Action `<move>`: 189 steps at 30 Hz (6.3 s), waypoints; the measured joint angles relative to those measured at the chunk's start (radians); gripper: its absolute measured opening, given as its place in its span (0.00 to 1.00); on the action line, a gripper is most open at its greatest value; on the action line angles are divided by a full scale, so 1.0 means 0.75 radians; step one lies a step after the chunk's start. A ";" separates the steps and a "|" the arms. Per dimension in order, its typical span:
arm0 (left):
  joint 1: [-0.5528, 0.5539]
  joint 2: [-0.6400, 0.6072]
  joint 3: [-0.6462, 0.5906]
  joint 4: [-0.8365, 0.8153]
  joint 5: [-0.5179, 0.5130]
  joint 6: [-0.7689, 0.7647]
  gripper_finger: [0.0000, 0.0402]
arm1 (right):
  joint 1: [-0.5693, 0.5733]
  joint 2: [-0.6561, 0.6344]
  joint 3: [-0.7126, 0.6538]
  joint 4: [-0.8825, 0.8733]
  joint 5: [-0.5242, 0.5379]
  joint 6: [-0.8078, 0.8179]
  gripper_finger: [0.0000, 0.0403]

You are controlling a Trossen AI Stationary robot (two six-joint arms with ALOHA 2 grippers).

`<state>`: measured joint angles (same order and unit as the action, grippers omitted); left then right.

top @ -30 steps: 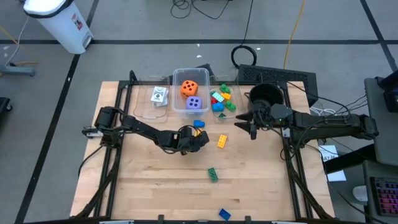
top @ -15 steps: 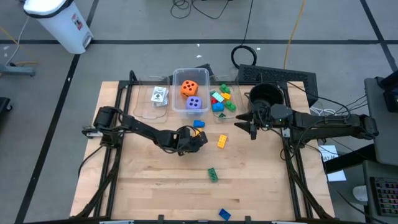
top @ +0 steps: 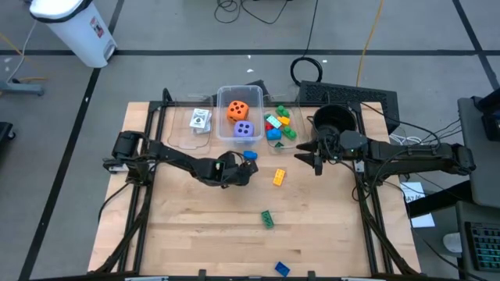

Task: Pick & Place Toys
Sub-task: Put the left yellow game piece into the right transparent bin

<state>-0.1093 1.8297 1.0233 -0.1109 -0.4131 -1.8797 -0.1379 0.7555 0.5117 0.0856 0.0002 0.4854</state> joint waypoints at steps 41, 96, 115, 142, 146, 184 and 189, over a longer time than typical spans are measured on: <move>0.102 0.013 -0.001 -0.026 -0.018 0.104 0.38 | 0.000 0.006 0.000 0.001 0.080 0.034 0.53; 0.147 -0.048 -0.001 1.104 0.503 0.795 0.03 | 0.002 0.056 -0.001 0.312 -0.173 -0.130 0.53; 0.292 -0.112 -0.001 1.128 0.817 0.628 0.03 | 0.067 0.210 0.001 0.507 -0.157 -0.424 0.61; 0.304 -0.112 0.002 1.201 0.899 0.602 0.03 | 0.079 0.329 0.000 0.679 -0.069 -0.534 0.53; 0.301 -0.112 0.002 1.202 0.899 0.603 0.01 | 0.079 0.329 0.000 0.679 -0.071 -0.534 0.51; 0.396 -0.145 0.001 1.396 1.093 0.787 0.50 | 0.004 0.275 0.228 0.209 -0.076 -0.543 0.31; 0.452 -0.234 0.000 1.371 1.173 0.877 0.47 | -0.043 0.286 0.445 -0.136 -0.075 -0.642 0.31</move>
<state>0.2298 1.6545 1.0233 0.9177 0.4667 -1.2222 -0.1702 0.9697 0.8452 -0.0167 -0.0561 0.0036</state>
